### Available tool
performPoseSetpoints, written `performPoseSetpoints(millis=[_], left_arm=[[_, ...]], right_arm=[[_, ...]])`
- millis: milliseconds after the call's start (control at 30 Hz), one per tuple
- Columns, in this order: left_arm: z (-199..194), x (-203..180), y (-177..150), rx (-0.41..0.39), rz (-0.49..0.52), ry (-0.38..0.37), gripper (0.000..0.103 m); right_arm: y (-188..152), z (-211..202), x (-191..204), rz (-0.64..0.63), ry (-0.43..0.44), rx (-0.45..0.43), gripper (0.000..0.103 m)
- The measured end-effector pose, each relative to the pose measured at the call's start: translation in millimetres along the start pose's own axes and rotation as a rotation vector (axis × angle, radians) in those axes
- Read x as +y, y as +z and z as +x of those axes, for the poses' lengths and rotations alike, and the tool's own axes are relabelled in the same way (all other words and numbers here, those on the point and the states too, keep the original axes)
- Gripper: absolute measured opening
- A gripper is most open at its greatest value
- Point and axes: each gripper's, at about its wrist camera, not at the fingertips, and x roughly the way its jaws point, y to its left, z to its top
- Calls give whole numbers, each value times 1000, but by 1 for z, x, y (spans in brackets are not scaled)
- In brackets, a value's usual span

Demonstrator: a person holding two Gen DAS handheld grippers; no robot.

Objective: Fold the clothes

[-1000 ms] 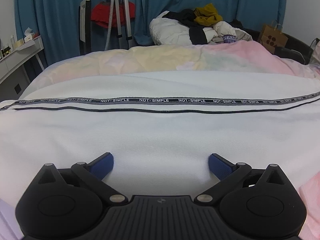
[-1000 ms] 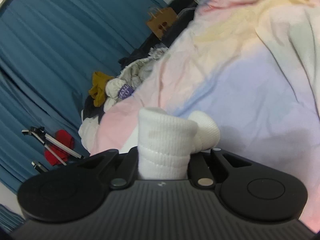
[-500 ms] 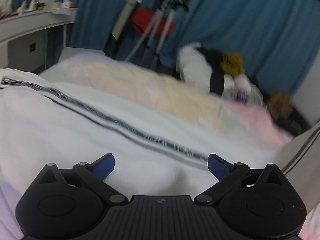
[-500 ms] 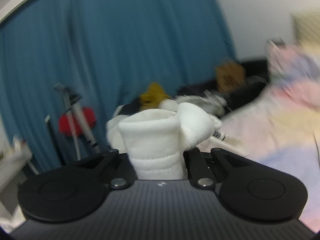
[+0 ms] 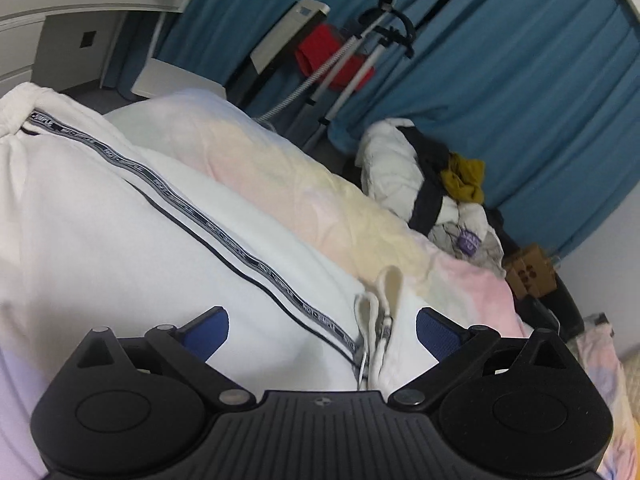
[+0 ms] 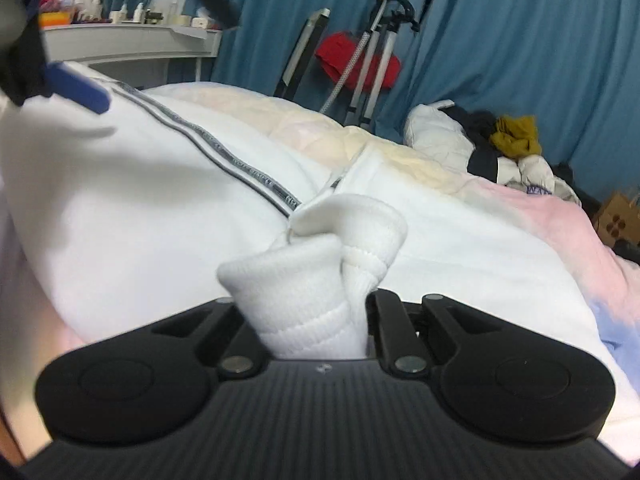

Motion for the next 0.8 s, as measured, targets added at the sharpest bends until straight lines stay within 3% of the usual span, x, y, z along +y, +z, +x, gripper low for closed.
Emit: performPoseSetpoints(millis=[267,433,567,700,733,800], left_arm=[[-10,-12,3,-54,33,-41,101],[-3,-8,6,-31,22,-34,101],[8,-11,5,-4,47,-17,101],[19,-7,4,47,46,-49,101],[23,-5,3,58,37,-45,101],[29,-1,4,83,23,-48,101]], right_arm=[[16,-5,23,-32,45,-50,12],[11,0,43,-68,71,-70,12],[16,-5,31,6,116,-71,13],[23,-9,18,133,202,-35,17],[24,-8,14,169,233,-24,25],[27,-10,7,225,286,-2,59]])
